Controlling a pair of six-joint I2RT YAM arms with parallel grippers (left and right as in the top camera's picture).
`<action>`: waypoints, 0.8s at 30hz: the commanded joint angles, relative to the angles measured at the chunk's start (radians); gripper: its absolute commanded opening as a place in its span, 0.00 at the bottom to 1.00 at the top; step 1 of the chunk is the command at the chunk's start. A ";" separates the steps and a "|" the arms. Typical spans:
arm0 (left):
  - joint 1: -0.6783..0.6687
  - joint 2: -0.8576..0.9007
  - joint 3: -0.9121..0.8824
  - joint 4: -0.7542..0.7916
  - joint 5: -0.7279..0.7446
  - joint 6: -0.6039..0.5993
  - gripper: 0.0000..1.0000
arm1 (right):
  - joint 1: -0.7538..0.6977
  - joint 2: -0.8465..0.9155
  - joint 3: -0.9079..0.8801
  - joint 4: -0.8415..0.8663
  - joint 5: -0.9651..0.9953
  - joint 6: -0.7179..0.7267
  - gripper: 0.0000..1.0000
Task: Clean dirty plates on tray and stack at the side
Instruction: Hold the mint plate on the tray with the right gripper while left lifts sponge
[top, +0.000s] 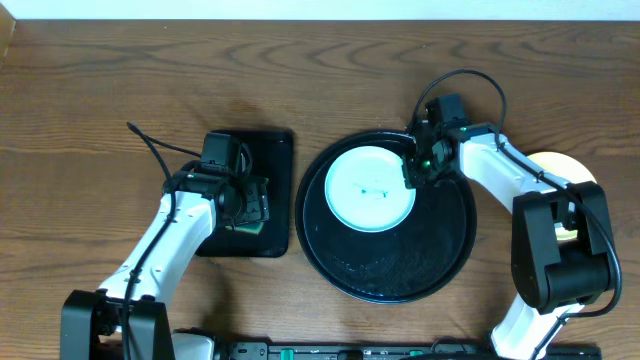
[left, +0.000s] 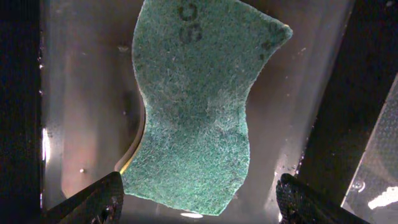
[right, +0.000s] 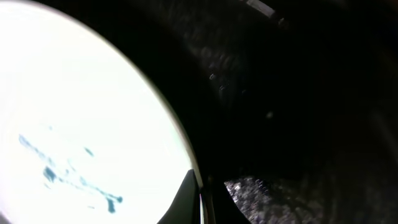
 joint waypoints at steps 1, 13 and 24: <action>0.005 -0.009 0.019 -0.001 0.002 -0.001 0.79 | 0.014 -0.001 -0.021 -0.037 -0.050 0.012 0.01; 0.005 -0.009 0.019 0.017 0.003 0.000 0.79 | 0.038 -0.001 -0.021 -0.076 -0.045 0.012 0.02; 0.005 0.048 0.014 0.166 0.002 -0.001 0.75 | 0.038 -0.001 -0.021 -0.072 -0.038 0.012 0.03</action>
